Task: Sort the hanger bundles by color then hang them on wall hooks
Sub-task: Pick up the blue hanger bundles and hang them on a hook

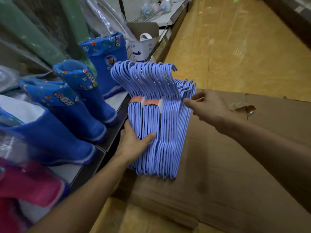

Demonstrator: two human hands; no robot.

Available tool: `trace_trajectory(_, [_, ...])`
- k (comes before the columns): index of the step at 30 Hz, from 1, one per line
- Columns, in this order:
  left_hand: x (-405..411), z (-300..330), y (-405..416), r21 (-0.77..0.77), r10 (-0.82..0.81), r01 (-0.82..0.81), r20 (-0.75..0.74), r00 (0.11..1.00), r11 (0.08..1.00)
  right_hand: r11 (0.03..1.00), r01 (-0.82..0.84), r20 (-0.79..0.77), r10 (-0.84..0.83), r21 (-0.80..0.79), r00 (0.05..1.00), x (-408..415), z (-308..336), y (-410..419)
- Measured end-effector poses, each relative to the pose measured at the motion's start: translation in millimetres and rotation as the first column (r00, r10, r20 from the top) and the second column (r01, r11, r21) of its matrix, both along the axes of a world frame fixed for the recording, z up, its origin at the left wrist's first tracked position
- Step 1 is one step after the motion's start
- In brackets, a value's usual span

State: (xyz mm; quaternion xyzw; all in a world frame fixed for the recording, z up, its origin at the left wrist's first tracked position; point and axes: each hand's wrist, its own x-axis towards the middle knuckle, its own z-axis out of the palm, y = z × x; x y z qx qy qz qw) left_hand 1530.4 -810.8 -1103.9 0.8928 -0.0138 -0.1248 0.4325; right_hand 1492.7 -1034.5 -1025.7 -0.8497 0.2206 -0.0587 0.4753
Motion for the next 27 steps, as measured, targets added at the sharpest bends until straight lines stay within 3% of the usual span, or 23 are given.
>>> trace_trajectory(4, [4, -7, 7, -0.128, 0.073, -0.087, -0.105, 0.992, 0.988, 0.977, 0.052, -0.106, -0.03, 0.208, 0.994, 2, -29, 22])
trace_trajectory(7, [5, -13, 15, -0.176, 0.026, -0.059, -0.181, 0.983, 0.983, 0.931, 0.084, -0.148, -0.032, 0.354, 0.988, 4, -47, 35])
trace_trajectory(13, [9, -21, 26, -0.311, 0.024, -0.108, -0.262, 0.965, 0.944, 0.769, 0.126, -0.151, -0.039, 0.627, 0.988, 14, -74, 47])
trace_trajectory(17, [3, -23, 20, -0.415, 0.004, -0.134, -0.3, 0.954, 0.9, 0.719, 0.098, -0.019, -0.116, 0.688, 0.993, 20, -84, 54])
trace_trajectory(27, [-31, -25, -12, -0.624, -0.128, -0.102, -0.312, 0.941, 0.775, 0.685, 0.078, 0.007, -0.12, 0.724, 0.993, -6, -86, 17])
